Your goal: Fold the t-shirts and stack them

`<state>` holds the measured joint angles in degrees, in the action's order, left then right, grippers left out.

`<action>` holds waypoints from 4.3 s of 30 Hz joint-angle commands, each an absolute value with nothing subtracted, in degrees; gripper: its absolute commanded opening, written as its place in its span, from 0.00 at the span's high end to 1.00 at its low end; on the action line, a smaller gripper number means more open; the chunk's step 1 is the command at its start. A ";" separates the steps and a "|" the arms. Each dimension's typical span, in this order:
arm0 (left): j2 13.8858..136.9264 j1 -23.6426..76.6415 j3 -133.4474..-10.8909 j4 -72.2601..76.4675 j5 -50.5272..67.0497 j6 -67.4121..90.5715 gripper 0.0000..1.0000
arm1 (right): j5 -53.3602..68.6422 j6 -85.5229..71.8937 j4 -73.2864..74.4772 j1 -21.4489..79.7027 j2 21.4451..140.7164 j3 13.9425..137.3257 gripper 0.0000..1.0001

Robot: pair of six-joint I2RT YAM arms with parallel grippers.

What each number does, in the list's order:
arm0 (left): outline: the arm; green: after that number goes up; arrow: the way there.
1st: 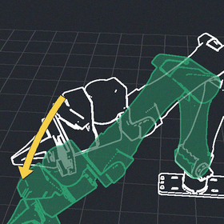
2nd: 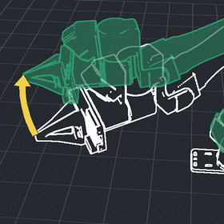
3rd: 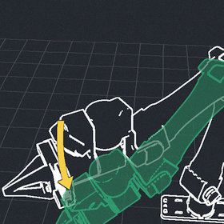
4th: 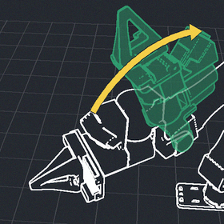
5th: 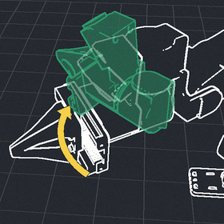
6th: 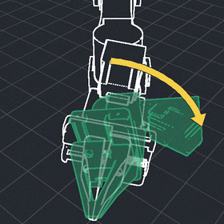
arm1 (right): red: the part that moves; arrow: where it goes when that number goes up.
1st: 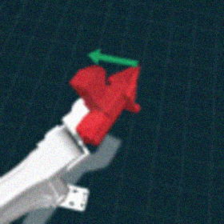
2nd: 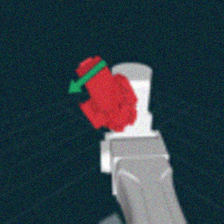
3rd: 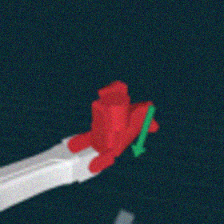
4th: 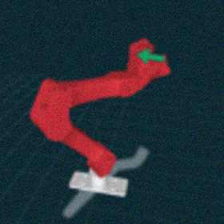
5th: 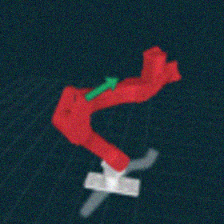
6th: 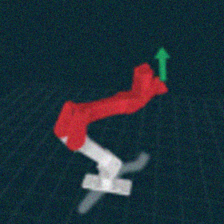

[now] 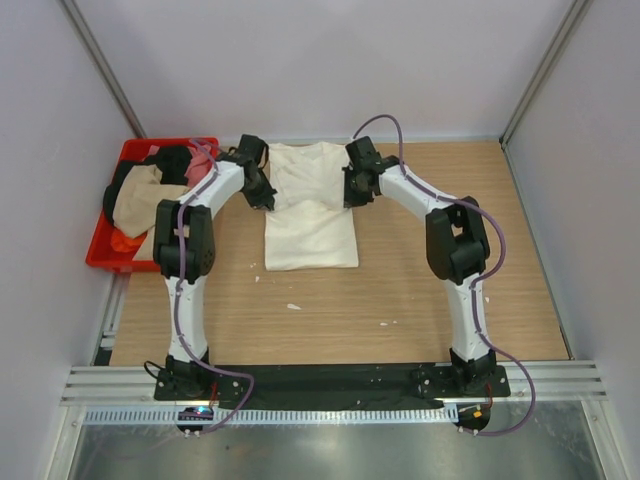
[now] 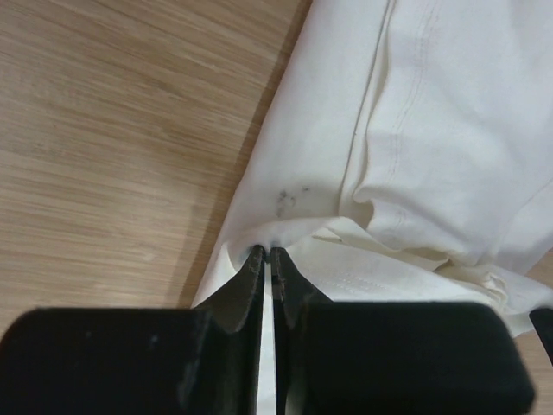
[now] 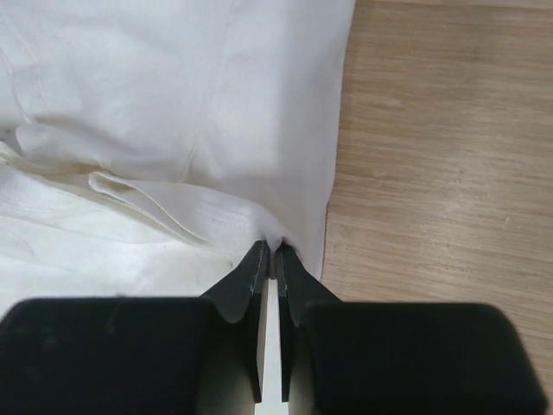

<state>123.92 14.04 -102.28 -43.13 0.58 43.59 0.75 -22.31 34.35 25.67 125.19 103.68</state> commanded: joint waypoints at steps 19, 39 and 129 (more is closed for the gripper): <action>100.11 15.38 -70.94 -33.23 8.17 41.75 0.46 | 17.75 -20.39 33.50 23.38 107.59 83.77 0.52; 103.45 17.14 -65.04 -34.54 5.80 38.41 0.88 | 24.34 -19.34 25.32 23.38 105.56 67.42 0.72; 109.34 16.17 -74.62 -19.16 12.22 31.81 1.00 | 25.76 21.10 40.96 15.12 117.25 90.00 0.99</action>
